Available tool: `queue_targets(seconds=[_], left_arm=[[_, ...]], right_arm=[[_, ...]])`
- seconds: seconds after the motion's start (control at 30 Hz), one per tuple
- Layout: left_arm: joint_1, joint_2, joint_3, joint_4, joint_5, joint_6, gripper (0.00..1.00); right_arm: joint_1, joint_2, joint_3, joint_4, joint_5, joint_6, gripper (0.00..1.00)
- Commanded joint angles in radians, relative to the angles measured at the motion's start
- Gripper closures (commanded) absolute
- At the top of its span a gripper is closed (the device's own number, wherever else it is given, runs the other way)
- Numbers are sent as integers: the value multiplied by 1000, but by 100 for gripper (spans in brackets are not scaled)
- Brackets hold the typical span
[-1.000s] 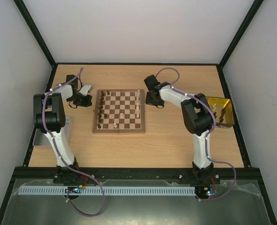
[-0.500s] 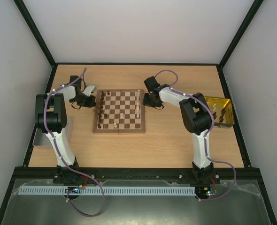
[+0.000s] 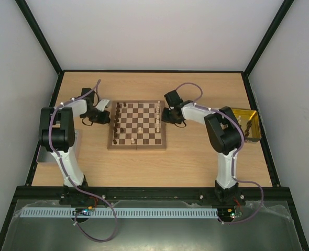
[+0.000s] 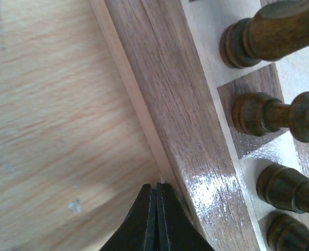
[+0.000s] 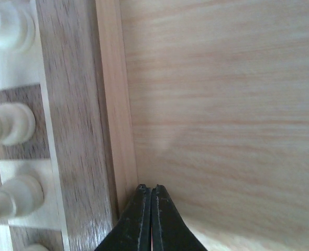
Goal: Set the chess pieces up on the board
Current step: Move the chessboard to the center of the board.
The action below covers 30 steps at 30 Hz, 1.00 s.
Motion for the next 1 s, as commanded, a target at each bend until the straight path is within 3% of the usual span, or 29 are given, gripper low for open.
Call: queue_targets(seconds=[0.0, 0.6, 0.97], left_arm=[[-46, -1, -59, -96, 22, 1, 98], [-79, -64, -172, -161, 141, 51, 98], [-108, -92, -181, -210, 94, 98, 98]], right_arm=[[11, -54, -102, -11, -29, 5, 98], [58, -245, -329, 52, -49, 55, 98], [107, -349, -437, 62, -41, 85, 98]])
